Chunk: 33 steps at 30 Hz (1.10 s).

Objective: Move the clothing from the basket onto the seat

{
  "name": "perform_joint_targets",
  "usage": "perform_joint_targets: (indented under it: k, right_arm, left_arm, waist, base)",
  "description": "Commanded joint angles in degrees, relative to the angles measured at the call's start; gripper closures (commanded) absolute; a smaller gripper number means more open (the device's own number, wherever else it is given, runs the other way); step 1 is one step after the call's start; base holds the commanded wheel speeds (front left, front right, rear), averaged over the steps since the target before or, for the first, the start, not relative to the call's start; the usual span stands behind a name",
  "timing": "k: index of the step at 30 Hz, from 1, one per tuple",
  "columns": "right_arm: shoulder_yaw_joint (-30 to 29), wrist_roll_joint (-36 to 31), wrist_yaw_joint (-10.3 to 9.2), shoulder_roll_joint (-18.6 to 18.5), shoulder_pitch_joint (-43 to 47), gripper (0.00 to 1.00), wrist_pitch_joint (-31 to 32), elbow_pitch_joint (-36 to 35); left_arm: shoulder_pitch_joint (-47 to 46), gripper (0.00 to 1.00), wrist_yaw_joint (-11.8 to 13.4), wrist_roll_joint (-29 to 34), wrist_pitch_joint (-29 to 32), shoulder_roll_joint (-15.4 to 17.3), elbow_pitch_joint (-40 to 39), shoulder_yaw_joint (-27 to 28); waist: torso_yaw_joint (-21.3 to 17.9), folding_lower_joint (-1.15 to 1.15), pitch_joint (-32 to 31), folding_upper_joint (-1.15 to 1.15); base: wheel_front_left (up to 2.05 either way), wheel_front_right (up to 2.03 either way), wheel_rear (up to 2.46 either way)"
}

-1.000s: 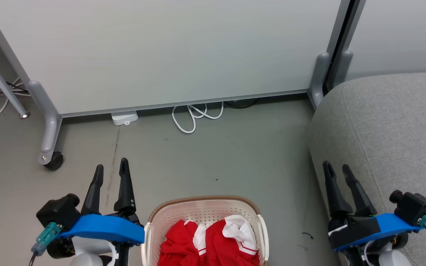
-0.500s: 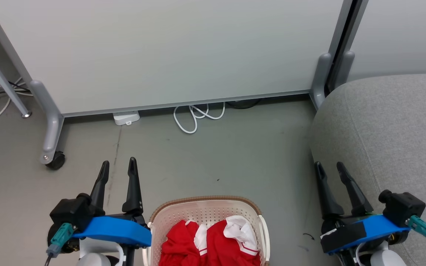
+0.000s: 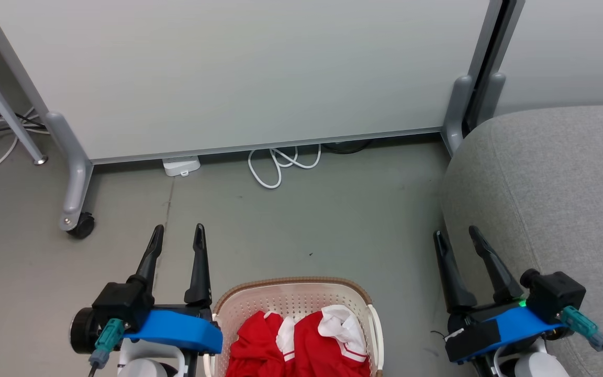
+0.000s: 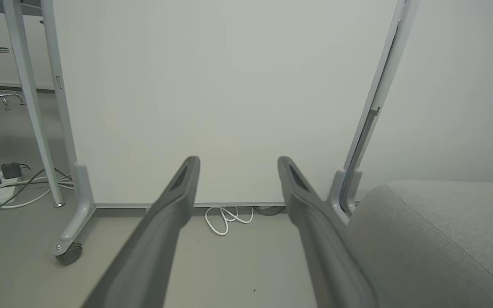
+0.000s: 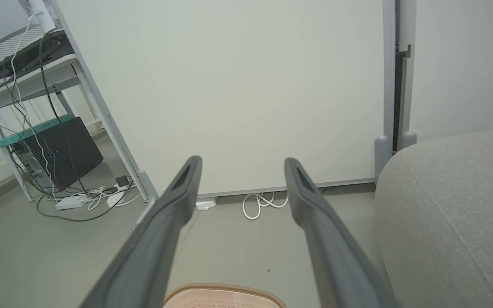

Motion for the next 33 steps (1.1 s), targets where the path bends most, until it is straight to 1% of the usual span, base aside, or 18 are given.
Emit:
perform_joint_targets:
  k: [1, 12, 27, 33]
  right_arm:
    - [0.13, -1.55, 0.13, -0.43, -0.80, 0.00, -0.58, -0.05]
    - [0.52, -7.23, 0.13, -0.47, -1.32, 0.00, -1.86, 1.79]
    - [1.18, -12.94, 0.14, -0.50, -1.68, 0.00, -3.39, 3.94]
    - [1.33, -12.60, 0.15, -0.50, -1.76, 0.00, -3.49, 4.96]
  left_arm:
    - [-0.96, 0.00, 0.05, 1.47, -0.55, 0.12, -0.14, -0.29]
    - [-0.96, 0.00, 0.21, 6.64, -1.81, -0.06, 0.63, -1.06]
    - [-1.02, 0.00, -0.41, 12.44, -3.36, -0.32, 2.05, -1.96]
    - [-0.88, 0.00, -0.82, 11.77, -3.47, -0.48, 3.04, -1.49]
  waist:
    - [0.04, 0.00, 0.01, 0.00]
    - [0.30, 0.00, -0.02, 0.00]
    - [0.69, 0.00, 0.25, 0.00]
    - [0.69, 0.00, 0.31, 0.00]
  base:
    - [0.00, 0.00, 0.00]
    - [0.00, 0.00, 0.00]
    - [0.00, 0.00, 0.00]
    - [0.00, 0.00, 0.00]
